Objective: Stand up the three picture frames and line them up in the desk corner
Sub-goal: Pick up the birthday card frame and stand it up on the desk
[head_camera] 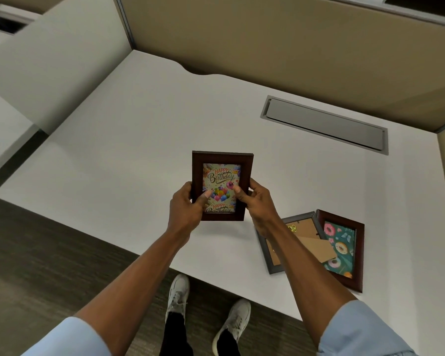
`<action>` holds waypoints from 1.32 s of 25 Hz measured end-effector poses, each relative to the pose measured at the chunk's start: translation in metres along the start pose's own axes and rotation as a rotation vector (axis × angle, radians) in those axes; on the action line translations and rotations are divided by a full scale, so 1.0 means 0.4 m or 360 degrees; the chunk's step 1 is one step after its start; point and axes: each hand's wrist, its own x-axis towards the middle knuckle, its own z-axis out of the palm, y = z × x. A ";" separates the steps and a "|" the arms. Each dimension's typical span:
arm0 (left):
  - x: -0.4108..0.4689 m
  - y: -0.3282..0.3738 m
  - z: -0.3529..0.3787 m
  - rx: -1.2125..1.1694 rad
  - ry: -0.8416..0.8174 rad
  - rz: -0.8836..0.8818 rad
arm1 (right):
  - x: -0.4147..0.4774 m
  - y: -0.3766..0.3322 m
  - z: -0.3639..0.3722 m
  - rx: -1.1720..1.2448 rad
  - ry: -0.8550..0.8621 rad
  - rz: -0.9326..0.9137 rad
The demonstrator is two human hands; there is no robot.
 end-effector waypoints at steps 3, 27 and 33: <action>0.018 -0.001 -0.017 -0.0015 -0.0053 0.0001 | 0.015 -0.003 0.005 -0.0016 -0.0067 -0.0010; 0.245 -0.083 -0.195 0.0395 0.0179 0.0017 | 0.230 0.080 0.215 0.0107 -0.0320 0.0135; 0.162 -0.102 -0.160 0.0530 0.0387 -0.0105 | 0.152 0.070 0.167 -0.0134 -0.0132 0.0148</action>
